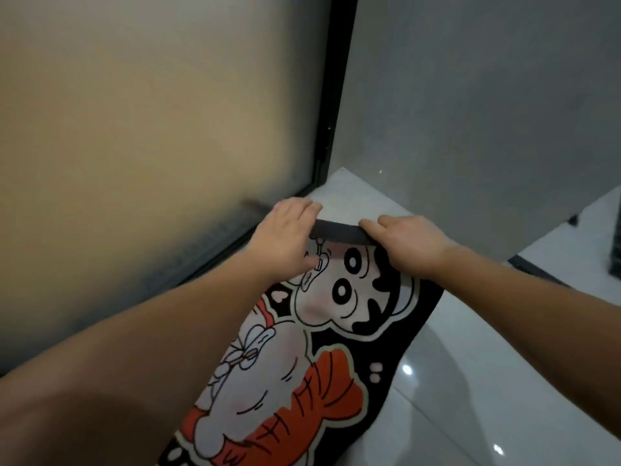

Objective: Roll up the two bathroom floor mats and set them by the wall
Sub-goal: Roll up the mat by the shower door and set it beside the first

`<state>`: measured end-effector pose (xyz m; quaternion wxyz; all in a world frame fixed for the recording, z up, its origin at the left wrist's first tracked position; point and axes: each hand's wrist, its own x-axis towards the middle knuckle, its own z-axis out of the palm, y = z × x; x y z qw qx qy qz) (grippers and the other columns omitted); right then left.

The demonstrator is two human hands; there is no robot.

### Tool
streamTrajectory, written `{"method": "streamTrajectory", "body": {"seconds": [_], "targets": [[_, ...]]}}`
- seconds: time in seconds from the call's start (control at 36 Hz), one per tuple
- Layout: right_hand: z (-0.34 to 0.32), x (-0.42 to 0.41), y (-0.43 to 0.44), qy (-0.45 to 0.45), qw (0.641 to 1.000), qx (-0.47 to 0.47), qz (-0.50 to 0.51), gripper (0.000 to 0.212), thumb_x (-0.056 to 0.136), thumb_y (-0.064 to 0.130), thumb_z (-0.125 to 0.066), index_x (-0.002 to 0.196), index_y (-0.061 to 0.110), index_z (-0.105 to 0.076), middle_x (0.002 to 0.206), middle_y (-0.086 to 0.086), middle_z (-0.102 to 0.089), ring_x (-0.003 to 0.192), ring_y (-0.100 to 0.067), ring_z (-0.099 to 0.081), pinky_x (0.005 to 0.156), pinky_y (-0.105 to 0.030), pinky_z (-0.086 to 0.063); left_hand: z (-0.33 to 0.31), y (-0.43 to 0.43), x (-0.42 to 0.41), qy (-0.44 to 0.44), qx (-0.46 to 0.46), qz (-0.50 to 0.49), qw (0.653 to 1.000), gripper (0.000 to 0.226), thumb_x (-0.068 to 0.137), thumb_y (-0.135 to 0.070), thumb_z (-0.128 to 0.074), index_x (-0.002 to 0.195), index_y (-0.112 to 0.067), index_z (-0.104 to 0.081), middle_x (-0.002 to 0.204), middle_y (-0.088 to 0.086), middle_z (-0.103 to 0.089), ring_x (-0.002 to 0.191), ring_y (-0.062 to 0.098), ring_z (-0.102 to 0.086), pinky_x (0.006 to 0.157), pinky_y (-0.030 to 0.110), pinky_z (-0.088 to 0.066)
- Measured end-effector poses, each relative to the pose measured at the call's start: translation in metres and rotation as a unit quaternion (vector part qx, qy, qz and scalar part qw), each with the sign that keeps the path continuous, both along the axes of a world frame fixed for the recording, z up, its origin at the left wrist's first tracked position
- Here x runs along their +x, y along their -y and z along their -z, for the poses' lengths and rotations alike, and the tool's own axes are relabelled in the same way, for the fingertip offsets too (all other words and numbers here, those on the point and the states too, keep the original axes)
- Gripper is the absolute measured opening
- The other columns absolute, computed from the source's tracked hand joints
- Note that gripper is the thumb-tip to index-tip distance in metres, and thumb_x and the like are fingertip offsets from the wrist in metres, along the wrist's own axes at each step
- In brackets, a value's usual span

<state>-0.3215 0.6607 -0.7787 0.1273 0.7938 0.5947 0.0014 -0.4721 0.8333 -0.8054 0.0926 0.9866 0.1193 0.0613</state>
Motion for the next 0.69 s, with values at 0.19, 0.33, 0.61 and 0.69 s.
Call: {"method": "streamTrajectory", "body": {"seconds": [0.19, 0.33, 0.61, 0.69], "targets": [[-0.070, -0.013, 0.014, 0.055, 0.992, 0.050, -0.106, 0.059, 0.084, 0.013, -0.050, 0.140, 0.022, -0.031, 0.105, -0.004, -0.056, 0.078, -0.026, -0.057, 0.057, -0.032, -0.040, -0.045, -0.006, -0.002, -0.074, -0.091, -0.003, 0.993, 0.020, 0.084, -0.027, -0.057, 0.102, -0.018, -0.057, 0.095, 0.005, -0.061, 0.092, 0.027, -0.059, 0.073, 0.034, -0.043], [-0.074, -0.022, 0.002, 0.055, 0.995, 0.046, -0.073, 0.059, 0.090, 0.059, -0.027, 0.138, 0.025, -0.033, 0.111, 0.000, -0.054, 0.091, -0.024, -0.058, 0.065, -0.030, -0.038, -0.063, -0.004, -0.020, -0.080, -0.053, 0.015, 0.995, 0.023, 0.092, -0.012, -0.043, 0.114, -0.015, -0.047, 0.085, 0.009, -0.055, 0.077, 0.029, -0.052, 0.061, 0.034, -0.036], [-0.067, -0.040, -0.011, -0.026, 0.998, -0.006, -0.055, 0.011, 0.093, 0.014, -0.042, 0.102, 0.019, -0.042, 0.082, -0.003, -0.055, 0.068, -0.023, -0.050, 0.061, -0.037, -0.044, -0.065, -0.025, -0.054, -0.163, -0.090, 0.010, 0.982, 0.018, 0.081, -0.017, -0.058, 0.100, -0.018, -0.057, 0.075, 0.000, -0.058, 0.074, 0.024, -0.057, 0.062, 0.031, -0.044], [-0.064, -0.035, -0.005, 0.008, 0.996, -0.026, -0.088, 0.053, 0.091, 0.009, -0.043, 0.140, 0.025, -0.029, 0.106, -0.005, -0.060, 0.084, -0.026, -0.057, 0.066, -0.033, -0.043, -0.062, -0.030, -0.059, -0.186, -0.096, -0.010, 0.978, 0.016, 0.083, -0.010, -0.054, 0.097, -0.016, -0.055, 0.070, -0.003, -0.051, 0.068, 0.022, -0.053, 0.054, 0.027, -0.038]]}}
